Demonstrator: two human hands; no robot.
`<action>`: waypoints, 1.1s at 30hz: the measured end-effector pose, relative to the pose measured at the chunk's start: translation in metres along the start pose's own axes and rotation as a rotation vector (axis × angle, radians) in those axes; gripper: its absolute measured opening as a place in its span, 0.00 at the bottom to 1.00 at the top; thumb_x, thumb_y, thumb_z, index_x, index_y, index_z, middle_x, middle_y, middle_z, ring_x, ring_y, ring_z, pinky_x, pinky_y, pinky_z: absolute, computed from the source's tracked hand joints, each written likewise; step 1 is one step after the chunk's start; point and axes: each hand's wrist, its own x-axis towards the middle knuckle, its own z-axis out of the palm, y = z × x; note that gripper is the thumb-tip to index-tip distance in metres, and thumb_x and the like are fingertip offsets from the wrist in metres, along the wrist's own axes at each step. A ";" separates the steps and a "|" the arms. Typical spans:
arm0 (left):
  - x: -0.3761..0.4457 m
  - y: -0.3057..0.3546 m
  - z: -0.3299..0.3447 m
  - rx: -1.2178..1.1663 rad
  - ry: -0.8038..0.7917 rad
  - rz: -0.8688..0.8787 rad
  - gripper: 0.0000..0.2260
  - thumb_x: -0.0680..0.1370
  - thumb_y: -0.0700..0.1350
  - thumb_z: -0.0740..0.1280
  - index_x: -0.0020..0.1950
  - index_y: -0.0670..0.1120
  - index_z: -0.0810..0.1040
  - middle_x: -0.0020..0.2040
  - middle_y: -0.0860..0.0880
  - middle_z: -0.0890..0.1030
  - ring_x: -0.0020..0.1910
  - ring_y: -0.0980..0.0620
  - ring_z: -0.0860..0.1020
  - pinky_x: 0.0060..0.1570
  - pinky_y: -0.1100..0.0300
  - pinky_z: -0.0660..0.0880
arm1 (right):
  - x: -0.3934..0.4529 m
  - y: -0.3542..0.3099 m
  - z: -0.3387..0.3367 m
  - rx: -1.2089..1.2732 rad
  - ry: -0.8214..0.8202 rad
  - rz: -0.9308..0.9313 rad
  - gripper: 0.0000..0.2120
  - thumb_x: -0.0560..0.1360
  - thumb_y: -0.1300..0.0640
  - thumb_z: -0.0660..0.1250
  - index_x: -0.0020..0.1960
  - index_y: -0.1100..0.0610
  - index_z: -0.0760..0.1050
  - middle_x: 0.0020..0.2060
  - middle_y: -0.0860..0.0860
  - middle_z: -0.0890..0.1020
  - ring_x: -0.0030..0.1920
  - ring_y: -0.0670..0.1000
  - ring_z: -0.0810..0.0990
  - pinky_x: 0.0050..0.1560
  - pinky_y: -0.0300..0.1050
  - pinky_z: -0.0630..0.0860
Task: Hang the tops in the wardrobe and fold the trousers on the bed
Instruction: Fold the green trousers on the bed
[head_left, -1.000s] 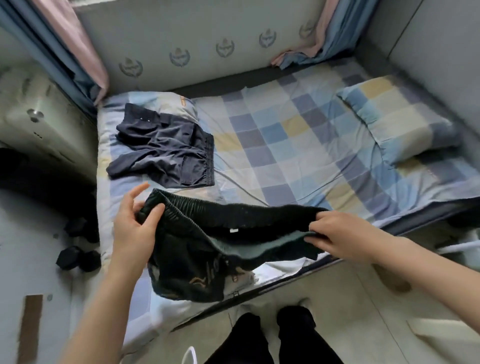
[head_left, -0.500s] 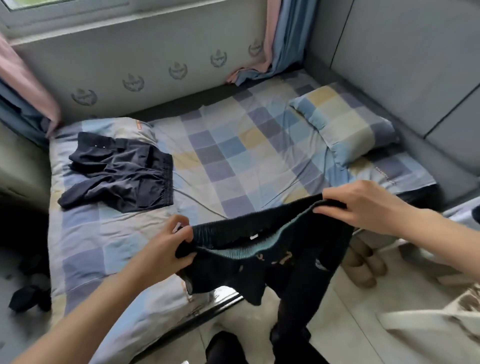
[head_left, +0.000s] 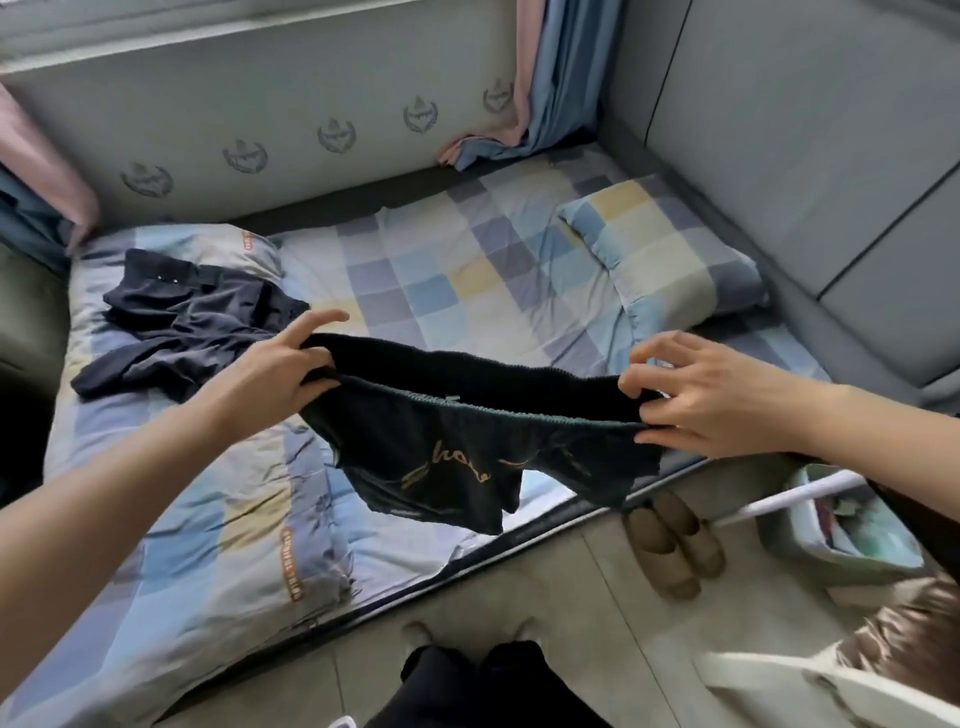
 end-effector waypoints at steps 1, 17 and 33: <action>0.002 -0.001 0.001 -0.009 0.007 -0.003 0.05 0.73 0.40 0.74 0.45 0.40 0.82 0.66 0.50 0.71 0.46 0.42 0.82 0.48 0.50 0.79 | 0.002 0.005 0.001 -0.010 -0.009 0.010 0.18 0.79 0.45 0.61 0.36 0.54 0.78 0.50 0.50 0.78 0.57 0.57 0.74 0.58 0.53 0.71; 0.036 -0.074 0.025 0.046 -0.144 0.169 0.13 0.79 0.48 0.62 0.44 0.44 0.83 0.44 0.49 0.79 0.42 0.47 0.79 0.45 0.59 0.72 | 0.046 0.083 0.075 0.000 -0.400 -0.079 0.16 0.74 0.40 0.62 0.38 0.49 0.81 0.51 0.47 0.75 0.56 0.57 0.72 0.62 0.54 0.62; 0.103 -0.113 0.030 -0.297 -0.027 -0.623 0.07 0.72 0.40 0.75 0.49 0.40 0.85 0.52 0.47 0.82 0.49 0.46 0.80 0.50 0.60 0.76 | 0.110 0.170 0.104 0.412 -0.004 0.761 0.05 0.76 0.58 0.67 0.48 0.59 0.79 0.39 0.54 0.80 0.37 0.56 0.78 0.37 0.46 0.72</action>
